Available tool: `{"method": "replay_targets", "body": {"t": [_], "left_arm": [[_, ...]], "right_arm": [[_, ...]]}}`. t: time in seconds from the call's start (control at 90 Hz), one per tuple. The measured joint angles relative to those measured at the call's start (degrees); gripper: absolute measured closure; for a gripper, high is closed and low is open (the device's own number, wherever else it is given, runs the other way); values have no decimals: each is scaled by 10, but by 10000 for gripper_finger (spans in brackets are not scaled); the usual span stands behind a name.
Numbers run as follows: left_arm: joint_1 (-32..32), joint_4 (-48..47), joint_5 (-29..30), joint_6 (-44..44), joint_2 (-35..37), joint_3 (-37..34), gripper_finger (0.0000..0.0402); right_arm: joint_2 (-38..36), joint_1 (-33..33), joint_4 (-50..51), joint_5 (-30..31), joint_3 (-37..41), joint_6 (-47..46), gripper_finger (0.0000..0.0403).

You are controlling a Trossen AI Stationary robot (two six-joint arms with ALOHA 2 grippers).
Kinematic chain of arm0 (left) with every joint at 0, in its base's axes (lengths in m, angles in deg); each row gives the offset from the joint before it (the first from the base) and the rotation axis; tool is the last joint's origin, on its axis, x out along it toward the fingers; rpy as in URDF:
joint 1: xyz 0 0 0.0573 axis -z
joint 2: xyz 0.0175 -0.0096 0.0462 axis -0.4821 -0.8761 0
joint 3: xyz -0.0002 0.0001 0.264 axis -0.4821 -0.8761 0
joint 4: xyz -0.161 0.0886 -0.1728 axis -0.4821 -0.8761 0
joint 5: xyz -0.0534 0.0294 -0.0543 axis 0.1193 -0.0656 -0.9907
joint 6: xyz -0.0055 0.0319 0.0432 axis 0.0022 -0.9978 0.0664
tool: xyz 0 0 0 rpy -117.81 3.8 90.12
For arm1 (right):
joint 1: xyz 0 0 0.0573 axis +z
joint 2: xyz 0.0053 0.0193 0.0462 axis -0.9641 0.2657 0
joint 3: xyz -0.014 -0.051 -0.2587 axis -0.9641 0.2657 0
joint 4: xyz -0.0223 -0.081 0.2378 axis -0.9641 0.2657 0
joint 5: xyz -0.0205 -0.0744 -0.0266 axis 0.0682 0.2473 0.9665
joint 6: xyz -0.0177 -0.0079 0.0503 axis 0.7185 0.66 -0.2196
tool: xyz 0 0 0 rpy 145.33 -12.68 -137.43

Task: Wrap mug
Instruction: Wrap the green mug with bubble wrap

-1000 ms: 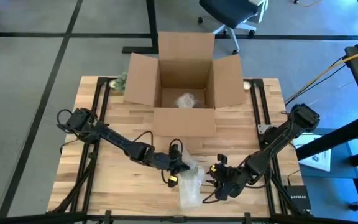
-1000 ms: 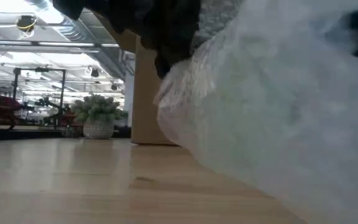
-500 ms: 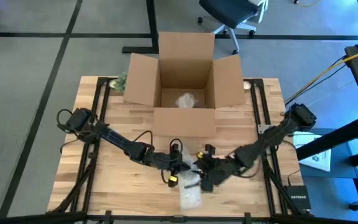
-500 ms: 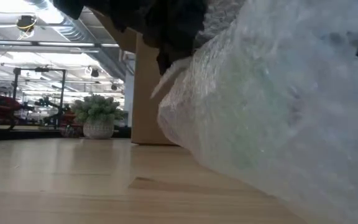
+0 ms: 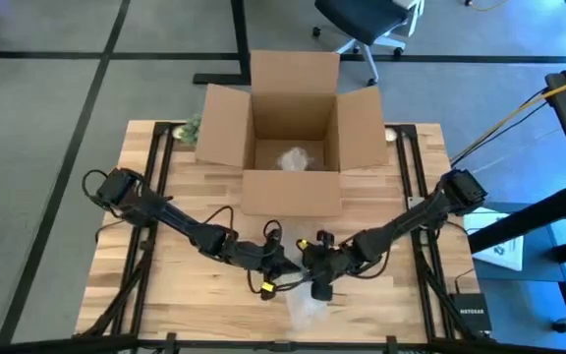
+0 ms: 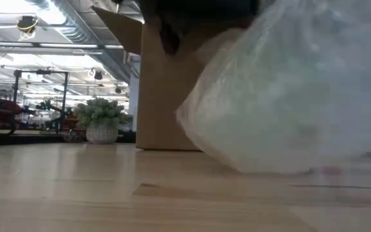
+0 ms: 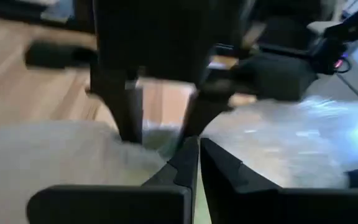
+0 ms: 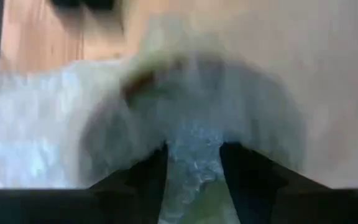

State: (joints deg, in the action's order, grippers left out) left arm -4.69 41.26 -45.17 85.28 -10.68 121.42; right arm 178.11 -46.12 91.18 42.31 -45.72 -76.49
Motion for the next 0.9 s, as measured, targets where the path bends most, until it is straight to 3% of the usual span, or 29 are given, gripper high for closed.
{"method": "replay_targets", "body": {"t": [0.122,0.278,0.4,0.489,0.689,0.9], "left_arm": [[7,-53,3,-2,40,0,401],[27,-195,35,32,85,0,401],[44,-318,80,88,89,-4,402],[52,-344,115,133,80,-28,402],[49,-188,176,141,38,-90,402],[20,77,149,55,-27,-103,402]], "right_arm": [[0,0,-1,-5,0,0,265],[0,0,-3,-5,0,0,265],[0,0,-5,-5,0,1,265],[0,0,-5,-3,0,10,265],[0,0,-6,-3,0,15,265],[0,0,-6,-3,0,14,265]]}}
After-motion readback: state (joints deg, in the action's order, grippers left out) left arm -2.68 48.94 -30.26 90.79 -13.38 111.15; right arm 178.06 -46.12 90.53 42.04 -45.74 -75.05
